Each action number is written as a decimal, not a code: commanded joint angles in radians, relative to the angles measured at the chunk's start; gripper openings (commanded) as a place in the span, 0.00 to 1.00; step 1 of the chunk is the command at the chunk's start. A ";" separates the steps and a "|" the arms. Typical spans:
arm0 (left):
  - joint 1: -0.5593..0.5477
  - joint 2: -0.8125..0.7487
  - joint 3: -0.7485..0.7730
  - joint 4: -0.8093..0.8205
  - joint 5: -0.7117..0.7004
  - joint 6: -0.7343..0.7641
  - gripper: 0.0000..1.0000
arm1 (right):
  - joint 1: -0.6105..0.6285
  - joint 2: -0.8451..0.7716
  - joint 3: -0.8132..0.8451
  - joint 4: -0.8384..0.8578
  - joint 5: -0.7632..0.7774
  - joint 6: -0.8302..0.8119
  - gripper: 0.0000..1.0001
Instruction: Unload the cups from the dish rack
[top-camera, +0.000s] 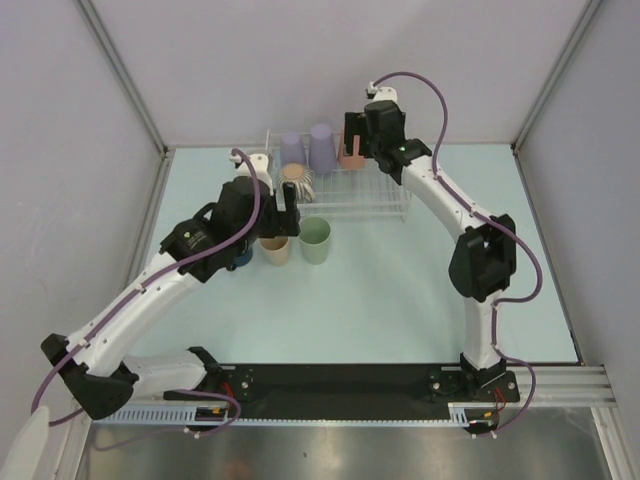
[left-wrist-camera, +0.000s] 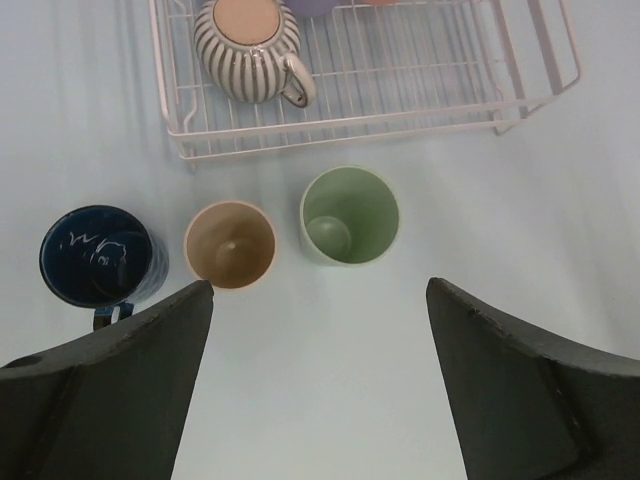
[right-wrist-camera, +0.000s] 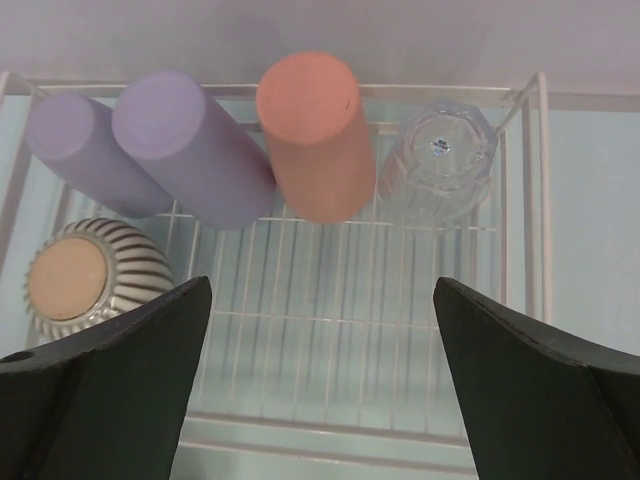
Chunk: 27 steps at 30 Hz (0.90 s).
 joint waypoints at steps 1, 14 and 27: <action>0.006 -0.084 -0.056 0.038 -0.012 -0.018 0.93 | 0.014 0.086 0.097 0.078 0.075 -0.074 0.99; 0.006 -0.156 -0.152 0.037 -0.015 -0.019 0.93 | 0.051 0.329 0.374 0.188 0.158 -0.251 1.00; 0.006 -0.150 -0.214 0.052 -0.013 -0.018 0.93 | 0.046 0.445 0.424 0.264 0.184 -0.289 1.00</action>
